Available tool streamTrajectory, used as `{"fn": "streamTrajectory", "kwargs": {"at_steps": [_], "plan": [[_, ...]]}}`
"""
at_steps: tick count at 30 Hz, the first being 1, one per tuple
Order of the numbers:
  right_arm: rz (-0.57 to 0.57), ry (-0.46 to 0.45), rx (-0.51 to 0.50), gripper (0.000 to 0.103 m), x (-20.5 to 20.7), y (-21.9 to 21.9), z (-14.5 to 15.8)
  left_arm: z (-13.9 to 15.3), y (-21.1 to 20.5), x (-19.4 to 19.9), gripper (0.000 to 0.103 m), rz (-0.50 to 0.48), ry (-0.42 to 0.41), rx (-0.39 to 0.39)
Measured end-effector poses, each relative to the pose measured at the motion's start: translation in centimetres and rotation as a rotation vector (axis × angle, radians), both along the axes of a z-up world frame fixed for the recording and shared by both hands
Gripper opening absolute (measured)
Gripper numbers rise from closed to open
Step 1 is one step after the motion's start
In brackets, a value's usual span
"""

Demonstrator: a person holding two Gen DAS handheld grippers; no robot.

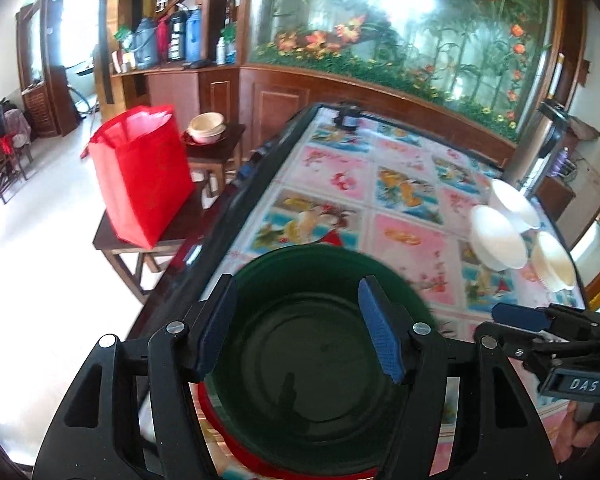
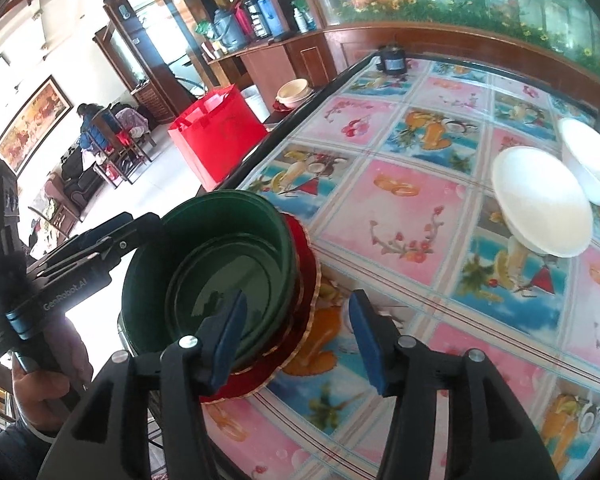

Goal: Organize plates and bowls
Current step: 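Open both grippers and lift them off the green basin, then move both grippers toward the white paper plate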

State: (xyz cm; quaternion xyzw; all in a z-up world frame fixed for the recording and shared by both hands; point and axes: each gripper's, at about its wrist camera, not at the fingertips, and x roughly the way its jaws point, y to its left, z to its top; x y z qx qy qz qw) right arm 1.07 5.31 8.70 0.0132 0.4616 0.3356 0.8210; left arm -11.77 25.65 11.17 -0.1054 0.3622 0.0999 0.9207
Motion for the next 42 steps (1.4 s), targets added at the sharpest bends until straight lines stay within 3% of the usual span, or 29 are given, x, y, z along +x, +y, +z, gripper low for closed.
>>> {"fn": "streamTrajectory", "kwargs": {"at_steps": [11, 25, 42], "plan": [[-0.107, -0.014, -0.006, 0.057, 0.5, -6.0, 0.6, 0.9, -6.4, 3.1, 0.064, -0.124, -0.014, -0.008], [-0.287, 0.012, 0.013, 0.059, 1.7, -15.5, -0.2, -0.2, -13.8, 7.8, 0.064, -0.238, 0.05, -0.019], [-0.382, 0.056, 0.067, 0.06, 3.3, -21.6, -1.5, -2.5, -19.8, 12.7, 0.063, -0.282, 0.129, -0.026]]}}
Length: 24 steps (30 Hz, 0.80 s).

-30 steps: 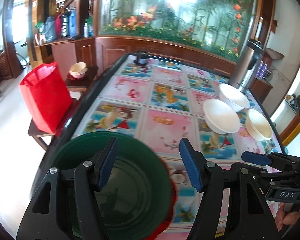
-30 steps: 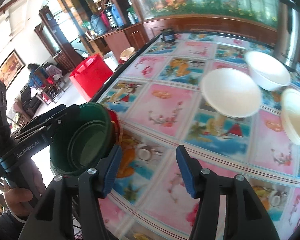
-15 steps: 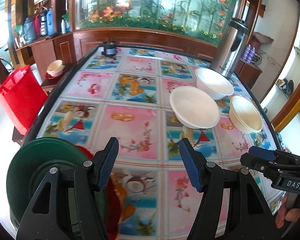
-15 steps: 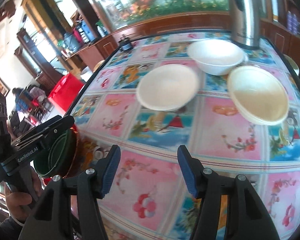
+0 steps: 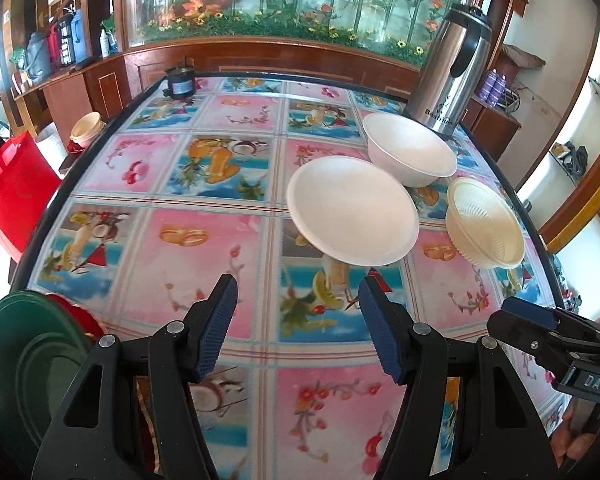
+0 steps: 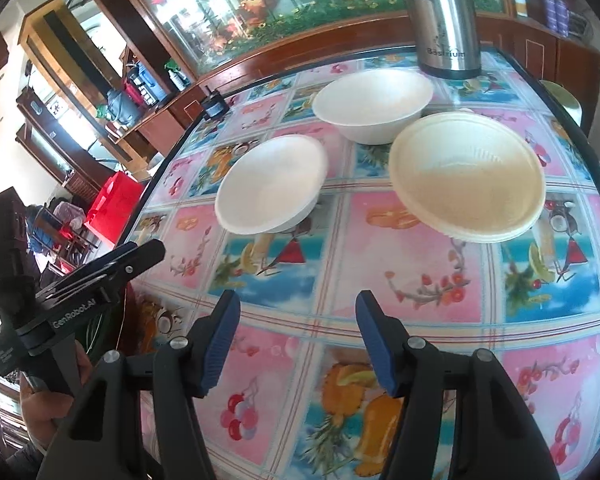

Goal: Organize plates and bowls
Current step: 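Move both grippers toward the white paper plate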

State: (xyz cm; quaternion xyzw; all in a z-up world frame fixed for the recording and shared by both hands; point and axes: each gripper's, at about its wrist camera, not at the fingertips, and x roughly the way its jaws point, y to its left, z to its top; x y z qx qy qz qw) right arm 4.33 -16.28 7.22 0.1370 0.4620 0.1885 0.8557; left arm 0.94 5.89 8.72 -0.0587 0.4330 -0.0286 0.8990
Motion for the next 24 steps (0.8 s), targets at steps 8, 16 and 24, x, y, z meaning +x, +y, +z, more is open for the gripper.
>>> {"fn": "streamTrajectory", "kwargs": {"at_steps": [8, 16, 24], "plan": [[-0.007, 0.006, 0.018, 0.061, 1.4, -1.0, -0.2, -0.7, -1.5, 2.5, 0.063, 0.012, 0.033, -0.002], [-0.006, 0.016, 0.059, 0.061, 4.8, -0.1, -0.1, -1.9, -1.3, 5.3, 0.063, 0.069, 0.069, -0.006], [0.005, 0.046, 0.048, 0.061, 9.2, 1.8, -1.2, -3.5, -0.7, 8.0, 0.063, 0.117, 0.117, -0.01]]}}
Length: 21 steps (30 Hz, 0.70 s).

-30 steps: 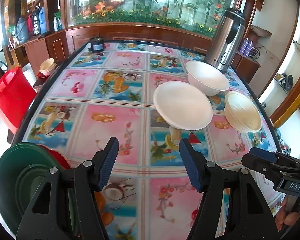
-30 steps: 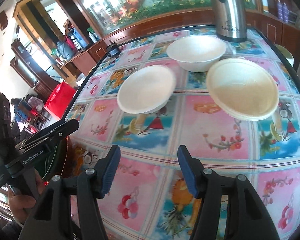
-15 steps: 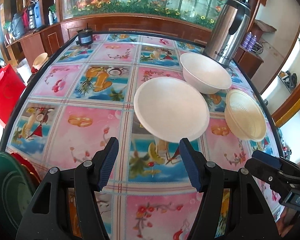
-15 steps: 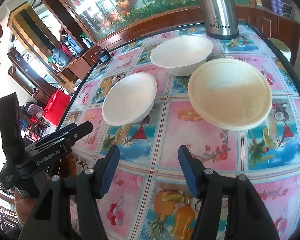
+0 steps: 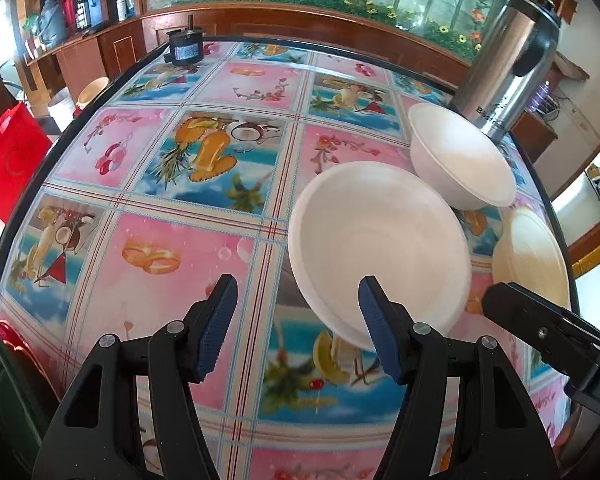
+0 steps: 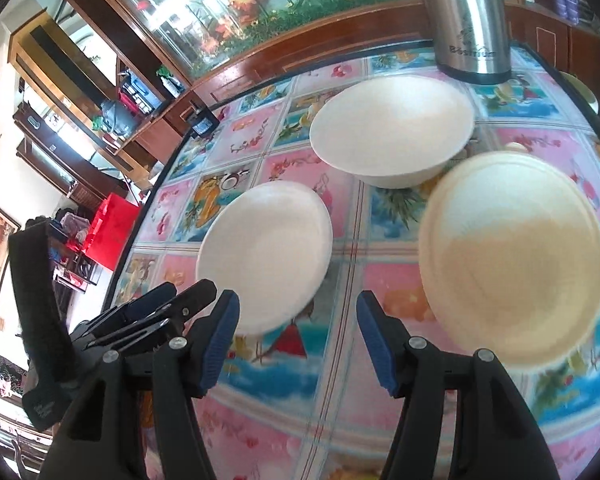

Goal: Organize plates and bowls
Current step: 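Move both grippers toward the white paper plate, then close both grippers on the rim of the white paper plate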

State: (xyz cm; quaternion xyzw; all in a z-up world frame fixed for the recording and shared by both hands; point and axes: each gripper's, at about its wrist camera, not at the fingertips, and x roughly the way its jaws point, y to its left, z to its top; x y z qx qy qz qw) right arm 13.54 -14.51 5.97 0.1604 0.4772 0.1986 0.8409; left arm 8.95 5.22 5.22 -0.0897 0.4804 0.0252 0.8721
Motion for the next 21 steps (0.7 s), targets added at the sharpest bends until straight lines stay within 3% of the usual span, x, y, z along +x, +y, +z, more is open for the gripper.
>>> {"fn": "streamTrajectory", "kwargs": {"at_steps": [21], "plan": [[0.014, 0.016, -0.003, 0.061, 3.4, 0.7, -1.1, -1.9, 0.4, 3.5, 0.064, 0.038, 0.03, 0.014]]}}
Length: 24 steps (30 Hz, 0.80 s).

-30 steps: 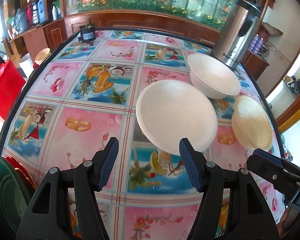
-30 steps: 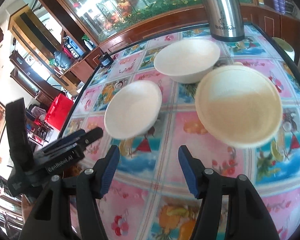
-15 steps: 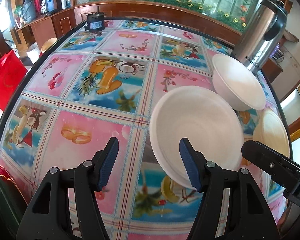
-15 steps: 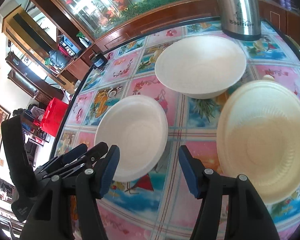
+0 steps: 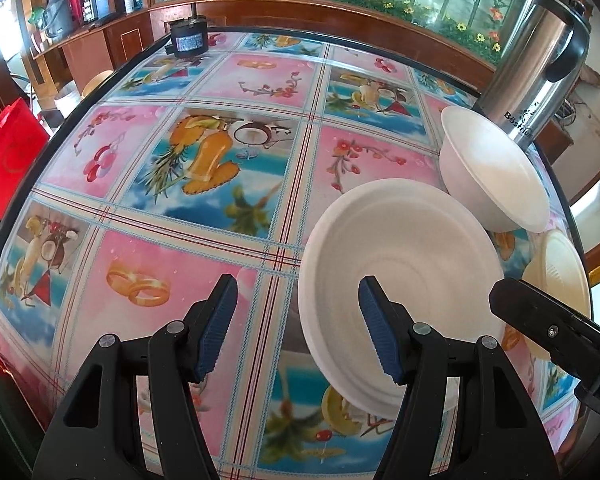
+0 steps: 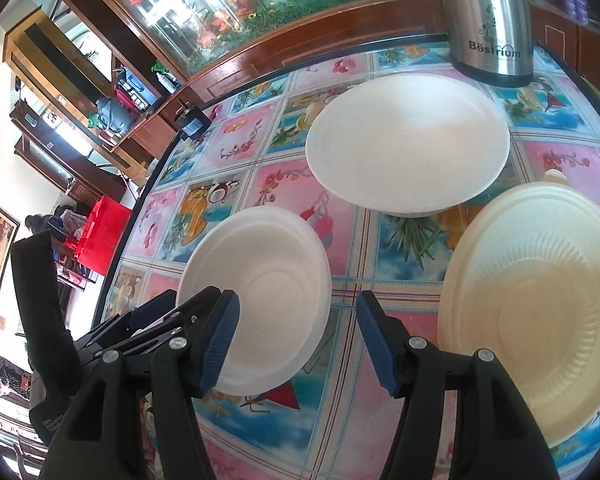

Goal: Organize plates and bowls
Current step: 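Close both grippers on the rim of the white paper plate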

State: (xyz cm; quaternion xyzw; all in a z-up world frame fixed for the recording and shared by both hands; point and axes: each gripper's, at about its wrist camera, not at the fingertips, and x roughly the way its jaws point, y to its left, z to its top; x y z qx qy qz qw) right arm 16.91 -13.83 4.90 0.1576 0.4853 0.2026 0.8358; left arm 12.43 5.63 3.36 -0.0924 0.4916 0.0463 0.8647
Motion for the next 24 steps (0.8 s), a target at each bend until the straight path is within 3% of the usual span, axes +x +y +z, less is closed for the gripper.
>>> {"fn": "streamTrajectory", "kwargs": {"at_steps": [13, 24], "plan": [[0.013, 0.0, 0.004, 0.06, 1.0, -0.2, -0.5, -0.6, 0.0, 0.9, 0.064, 0.005, 0.015, -0.005], [0.024, -0.009, 0.0, 0.043, 1.3, -0.2, -0.6, -0.8, -0.5, 1.5, 0.064, -0.002, 0.013, 0.033]]}}
